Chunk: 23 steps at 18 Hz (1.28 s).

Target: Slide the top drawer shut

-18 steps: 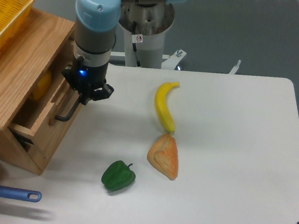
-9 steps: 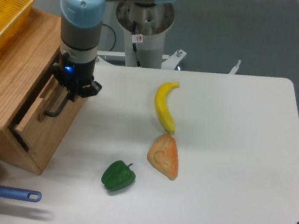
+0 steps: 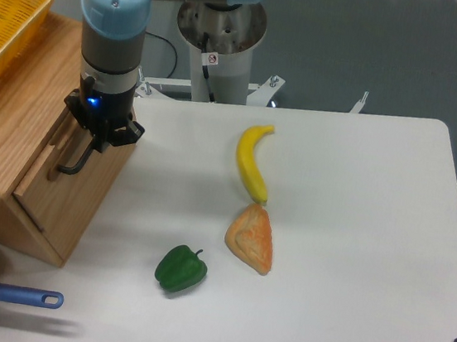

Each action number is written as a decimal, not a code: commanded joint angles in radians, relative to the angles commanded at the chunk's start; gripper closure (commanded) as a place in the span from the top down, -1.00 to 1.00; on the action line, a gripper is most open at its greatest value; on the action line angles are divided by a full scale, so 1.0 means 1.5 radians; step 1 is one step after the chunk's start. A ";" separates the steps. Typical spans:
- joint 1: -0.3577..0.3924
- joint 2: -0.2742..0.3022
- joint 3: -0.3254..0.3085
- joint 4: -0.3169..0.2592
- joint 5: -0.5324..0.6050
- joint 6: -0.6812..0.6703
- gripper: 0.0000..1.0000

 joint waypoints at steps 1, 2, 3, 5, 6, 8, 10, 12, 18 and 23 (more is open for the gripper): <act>0.000 -0.001 0.000 0.000 0.000 0.000 -0.85; 0.000 -0.001 0.000 -0.001 0.000 0.000 -0.85; 0.000 -0.001 -0.001 -0.002 -0.001 0.000 -0.85; -0.003 -0.001 0.000 -0.002 -0.002 0.000 -0.85; -0.005 -0.001 -0.001 -0.002 -0.002 0.000 -0.85; -0.005 -0.001 -0.001 -0.003 -0.002 -0.002 -0.85; -0.006 -0.001 -0.001 -0.003 -0.010 -0.002 -0.83; -0.006 -0.001 -0.001 -0.003 -0.010 -0.002 -0.83; 0.007 -0.009 0.018 0.007 -0.003 0.005 -0.70; 0.078 -0.013 0.036 0.031 0.052 0.027 -0.22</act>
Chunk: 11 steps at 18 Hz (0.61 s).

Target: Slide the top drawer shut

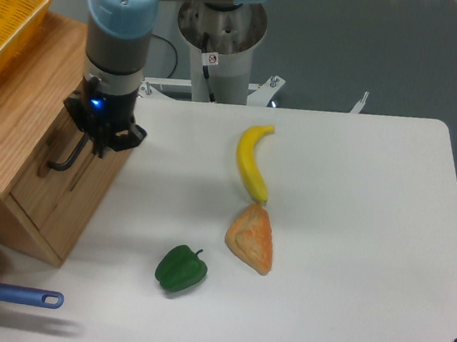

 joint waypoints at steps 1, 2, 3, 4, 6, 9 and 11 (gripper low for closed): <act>0.014 0.000 0.000 0.001 0.009 0.015 -0.11; 0.030 -0.001 0.001 0.004 0.019 0.029 0.06; 0.045 -0.001 0.002 0.004 0.032 0.041 0.27; 0.060 0.000 0.003 0.005 0.044 0.054 0.66; 0.083 -0.001 0.004 0.006 0.072 0.093 1.00; 0.116 0.000 -0.001 0.006 0.106 0.123 1.00; 0.144 0.000 -0.007 0.005 0.113 0.157 1.00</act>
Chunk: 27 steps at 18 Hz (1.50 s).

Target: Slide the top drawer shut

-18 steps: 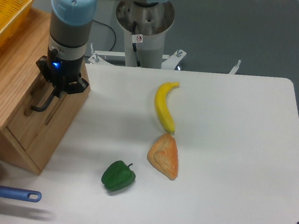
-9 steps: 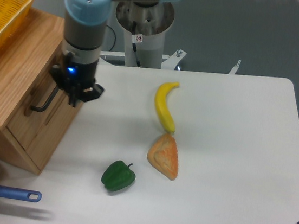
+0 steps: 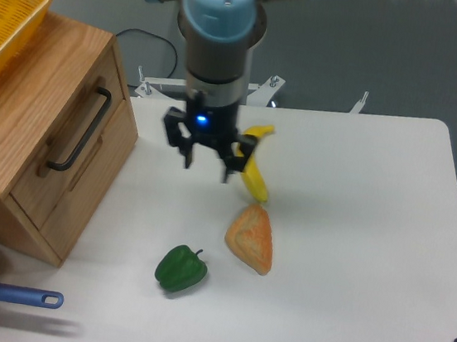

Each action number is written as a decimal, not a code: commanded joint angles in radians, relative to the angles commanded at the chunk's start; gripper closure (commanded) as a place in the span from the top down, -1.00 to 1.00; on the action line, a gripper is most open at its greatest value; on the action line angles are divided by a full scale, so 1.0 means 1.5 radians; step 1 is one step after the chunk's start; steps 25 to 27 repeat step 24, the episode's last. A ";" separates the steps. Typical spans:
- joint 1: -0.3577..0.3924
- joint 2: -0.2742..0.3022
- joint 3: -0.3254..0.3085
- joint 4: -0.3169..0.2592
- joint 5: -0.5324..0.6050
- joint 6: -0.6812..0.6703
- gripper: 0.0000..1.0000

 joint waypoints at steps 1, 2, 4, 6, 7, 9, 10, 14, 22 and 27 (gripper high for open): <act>0.011 -0.001 -0.003 -0.001 0.001 0.020 1.00; 0.025 -0.001 -0.007 -0.001 0.001 0.041 1.00; 0.055 -0.001 -0.014 -0.002 0.001 0.082 1.00; 0.083 0.000 -0.018 -0.004 0.002 0.143 1.00; 0.098 -0.001 -0.018 -0.001 0.002 0.182 1.00; 0.143 -0.008 -0.017 -0.008 0.002 0.274 1.00; 0.155 -0.012 -0.021 -0.011 0.005 0.323 1.00; 0.220 -0.015 -0.028 -0.014 0.037 0.572 1.00; 0.315 -0.065 0.001 -0.007 0.040 0.719 1.00; 0.324 -0.070 0.003 -0.007 0.039 0.725 1.00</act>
